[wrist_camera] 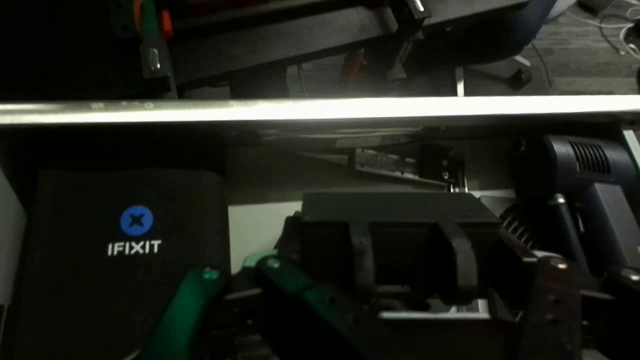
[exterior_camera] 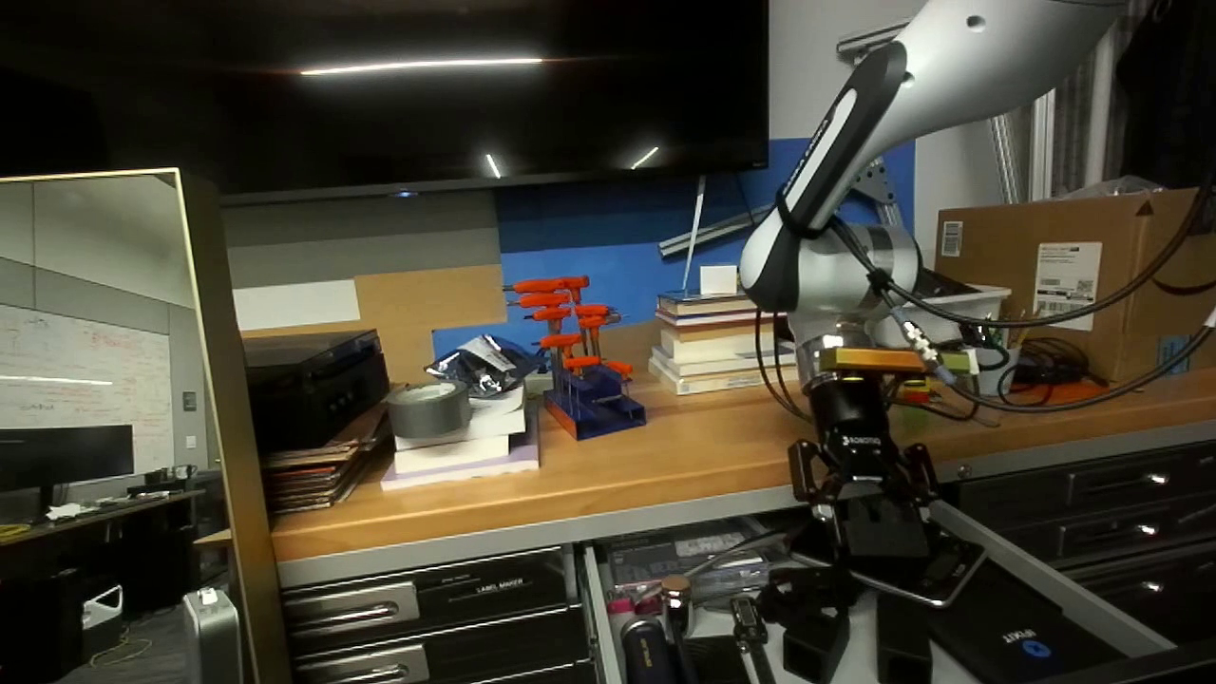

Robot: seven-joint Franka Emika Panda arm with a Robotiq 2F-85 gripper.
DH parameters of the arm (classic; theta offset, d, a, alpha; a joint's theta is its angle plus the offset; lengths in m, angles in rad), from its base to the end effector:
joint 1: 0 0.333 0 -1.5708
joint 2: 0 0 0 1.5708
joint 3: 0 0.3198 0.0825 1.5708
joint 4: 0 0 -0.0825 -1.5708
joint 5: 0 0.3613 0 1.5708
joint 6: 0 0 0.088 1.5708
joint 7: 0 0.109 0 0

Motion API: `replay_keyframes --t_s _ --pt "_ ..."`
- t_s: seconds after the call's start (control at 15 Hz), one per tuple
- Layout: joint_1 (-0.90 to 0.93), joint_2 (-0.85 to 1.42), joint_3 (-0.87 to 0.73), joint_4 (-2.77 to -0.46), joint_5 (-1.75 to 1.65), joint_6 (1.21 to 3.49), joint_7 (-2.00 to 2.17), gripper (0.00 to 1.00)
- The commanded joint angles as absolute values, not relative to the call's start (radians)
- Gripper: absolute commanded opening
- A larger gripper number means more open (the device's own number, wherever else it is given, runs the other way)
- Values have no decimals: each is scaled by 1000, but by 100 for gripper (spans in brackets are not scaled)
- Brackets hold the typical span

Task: Put the black objects on the tabletop in the open drawer and then close the drawer

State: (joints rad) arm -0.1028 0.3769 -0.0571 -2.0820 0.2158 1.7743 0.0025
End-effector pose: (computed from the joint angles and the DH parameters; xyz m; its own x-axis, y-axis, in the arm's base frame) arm 0.4840 -0.0589 0.2328 0.7525 -0.1780 -0.6341 -0.3180 -0.9413 -0.1131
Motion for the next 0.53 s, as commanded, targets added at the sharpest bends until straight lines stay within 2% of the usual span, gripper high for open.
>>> replay_keyframes --t_s 0.0,0.47 --pt "-106 396 -42 -2104 245 1726 -39 60" --pt "-100 487 -3 -2098 254 1661 -95 60"
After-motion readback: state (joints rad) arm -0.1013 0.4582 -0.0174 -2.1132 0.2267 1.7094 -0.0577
